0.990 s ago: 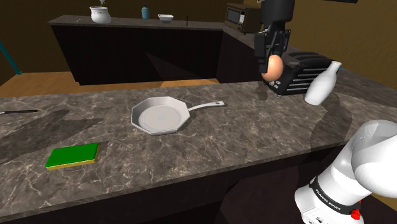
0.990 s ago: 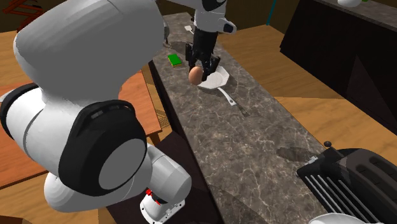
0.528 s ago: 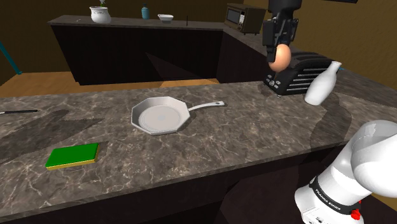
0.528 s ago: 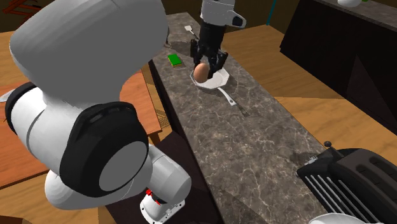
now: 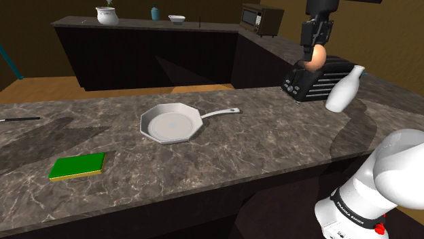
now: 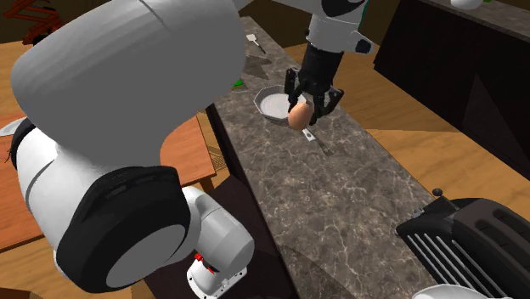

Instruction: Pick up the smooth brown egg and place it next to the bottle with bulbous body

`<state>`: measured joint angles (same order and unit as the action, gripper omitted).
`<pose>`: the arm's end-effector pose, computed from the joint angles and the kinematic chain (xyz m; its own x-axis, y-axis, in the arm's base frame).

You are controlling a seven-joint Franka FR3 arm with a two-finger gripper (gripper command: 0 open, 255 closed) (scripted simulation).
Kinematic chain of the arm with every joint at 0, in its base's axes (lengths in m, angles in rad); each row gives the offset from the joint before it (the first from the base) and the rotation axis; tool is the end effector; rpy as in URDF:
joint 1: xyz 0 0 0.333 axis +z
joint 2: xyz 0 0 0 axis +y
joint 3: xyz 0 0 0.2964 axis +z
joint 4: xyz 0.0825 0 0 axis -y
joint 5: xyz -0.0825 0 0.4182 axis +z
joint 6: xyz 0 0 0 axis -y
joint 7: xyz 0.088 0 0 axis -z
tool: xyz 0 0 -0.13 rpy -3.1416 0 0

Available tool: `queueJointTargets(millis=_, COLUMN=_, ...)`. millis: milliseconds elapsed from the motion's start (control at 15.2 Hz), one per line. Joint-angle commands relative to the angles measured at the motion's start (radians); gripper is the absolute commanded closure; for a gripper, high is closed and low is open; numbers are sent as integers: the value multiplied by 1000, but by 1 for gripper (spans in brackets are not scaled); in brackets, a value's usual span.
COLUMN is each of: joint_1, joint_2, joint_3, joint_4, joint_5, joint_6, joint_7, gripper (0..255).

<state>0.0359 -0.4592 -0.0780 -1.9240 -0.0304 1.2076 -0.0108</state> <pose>0.4014 -0.0280 0.6127 0.9665 -0.0241 -0.2555 -0.0268 -0.9996 -0.0071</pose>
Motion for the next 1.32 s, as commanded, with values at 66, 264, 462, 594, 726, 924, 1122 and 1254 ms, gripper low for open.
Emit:
queueJointTargets(millis=66, joint_1=-22, joint_2=4, joint_3=-57, joint_4=13, joint_5=-46, joint_6=-7, joint_7=-83, gripper=255)
queueJointTargets(millis=264, joint_1=-43, joint_2=20, joint_3=-113, joint_4=31, joint_5=-88, joint_6=-3, joint_7=-163, gripper=255)
queueJointTargets(millis=462, joint_1=-63, joint_2=47, joint_3=-170, joint_4=59, joint_5=-127, joint_6=4, joint_7=-244, gripper=255)
queueJointTargets(millis=594, joint_1=-77, joint_2=70, joint_3=-208, joint_4=83, joint_5=-149, joint_6=11, joint_7=-299, gripper=255)
queueJointTargets(millis=726, joint_1=-90, joint_2=98, joint_3=-247, joint_4=111, joint_5=-168, joint_6=18, joint_7=-354, gripper=255)
queueJointTargets(millis=924, joint_1=-110, joint_2=150, joint_3=-305, joint_4=161, joint_5=-190, joint_6=30, joint_7=-439, gripper=255)
queueJointTargets(millis=1122, joint_1=-131, joint_2=213, joint_3=-365, joint_4=223, joint_5=-201, joint_6=43, joint_7=-527, gripper=255)
queueJointTargets(millis=1254, joint_1=-146, joint_2=262, joint_3=-406, joint_4=270, joint_5=-201, joint_6=52, joint_7=-588, gripper=255)
